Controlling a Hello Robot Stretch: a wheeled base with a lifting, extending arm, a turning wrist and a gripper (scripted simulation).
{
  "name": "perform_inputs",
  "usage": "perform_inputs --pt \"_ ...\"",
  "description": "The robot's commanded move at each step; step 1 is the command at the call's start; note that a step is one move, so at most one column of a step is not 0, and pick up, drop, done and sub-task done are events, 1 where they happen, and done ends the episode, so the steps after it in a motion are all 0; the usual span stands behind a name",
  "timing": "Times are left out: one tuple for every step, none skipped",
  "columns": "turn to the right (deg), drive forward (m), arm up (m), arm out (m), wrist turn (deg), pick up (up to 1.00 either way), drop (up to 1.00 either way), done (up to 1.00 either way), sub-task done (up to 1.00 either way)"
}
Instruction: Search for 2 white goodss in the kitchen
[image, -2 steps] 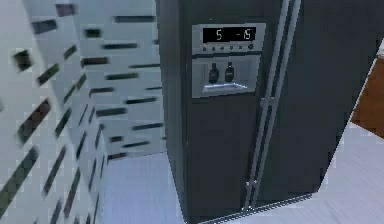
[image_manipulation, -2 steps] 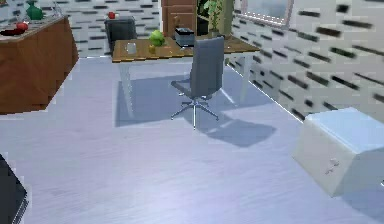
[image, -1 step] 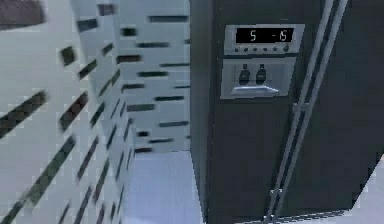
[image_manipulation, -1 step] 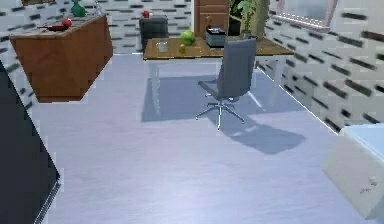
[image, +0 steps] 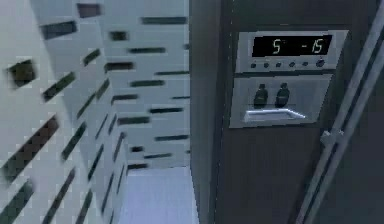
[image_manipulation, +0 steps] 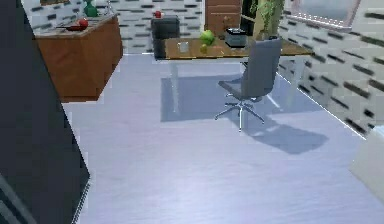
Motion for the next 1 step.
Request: perform_inputs --pt "24.0 0.0 0.0 0.0 0.0 0.0 0.0 0.0 0.0"
